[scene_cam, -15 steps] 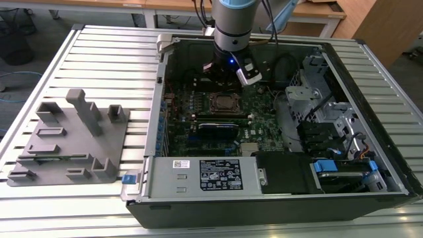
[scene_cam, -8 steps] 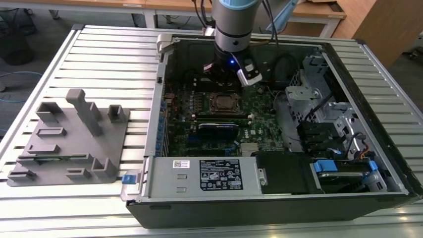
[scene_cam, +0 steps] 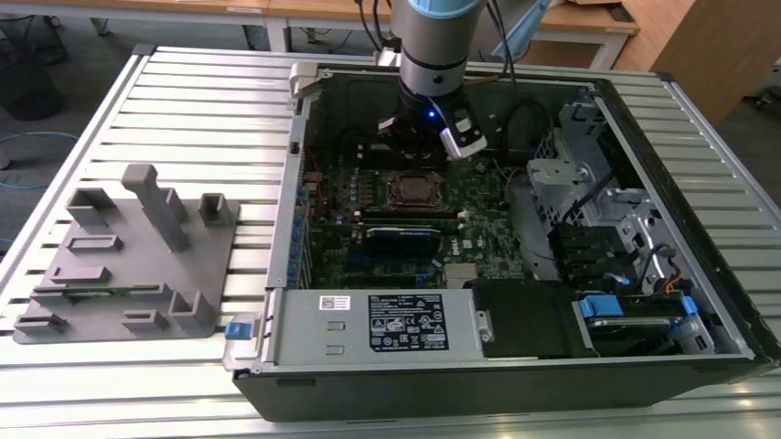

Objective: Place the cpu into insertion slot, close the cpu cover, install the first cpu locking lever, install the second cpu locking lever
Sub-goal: 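Install the first cpu locking lever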

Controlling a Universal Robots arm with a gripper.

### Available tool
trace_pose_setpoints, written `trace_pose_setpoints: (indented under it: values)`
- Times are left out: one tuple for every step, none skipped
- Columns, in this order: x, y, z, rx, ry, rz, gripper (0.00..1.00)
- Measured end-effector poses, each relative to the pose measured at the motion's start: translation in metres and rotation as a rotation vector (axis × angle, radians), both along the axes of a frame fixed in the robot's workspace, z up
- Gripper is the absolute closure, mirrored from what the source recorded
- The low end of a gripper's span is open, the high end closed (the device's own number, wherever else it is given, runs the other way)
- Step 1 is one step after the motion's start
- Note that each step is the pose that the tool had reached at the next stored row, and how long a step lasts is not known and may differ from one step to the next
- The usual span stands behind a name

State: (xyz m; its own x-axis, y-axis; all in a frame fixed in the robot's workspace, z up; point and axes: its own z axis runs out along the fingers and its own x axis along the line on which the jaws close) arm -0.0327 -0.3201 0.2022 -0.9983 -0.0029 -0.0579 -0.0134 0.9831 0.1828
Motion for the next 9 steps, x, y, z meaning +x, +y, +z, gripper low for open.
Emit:
trace_pose_setpoints:
  values:
    - [0.0000, 0.0000, 0.0000, 0.0000, 0.0000, 0.000, 0.89]
    - [0.0001, 0.0000, 0.0000, -0.0001, 0.0001, 0.000, 0.89]
    - [0.0003, 0.0000, 0.0000, -0.0001, 0.0002, 0.000, 0.89]
    - [0.0006, 0.0000, 0.0000, -0.0001, 0.0001, 0.000, 0.89]
    - [0.0009, 0.0000, 0.0000, 0.0000, 0.0001, 0.000, 0.89]
    - [0.0014, 0.0000, -0.0001, 0.0000, 0.0001, 0.000, 0.89]
    - [0.0018, 0.0000, -0.0001, 0.0000, 0.0001, -0.001, 0.89]
    - [0.0021, 0.0000, -0.0001, -0.0001, 0.0001, -0.001, 0.89]
    - [0.0021, 0.0000, -0.0001, 0.0000, 0.0000, -0.001, 0.89]
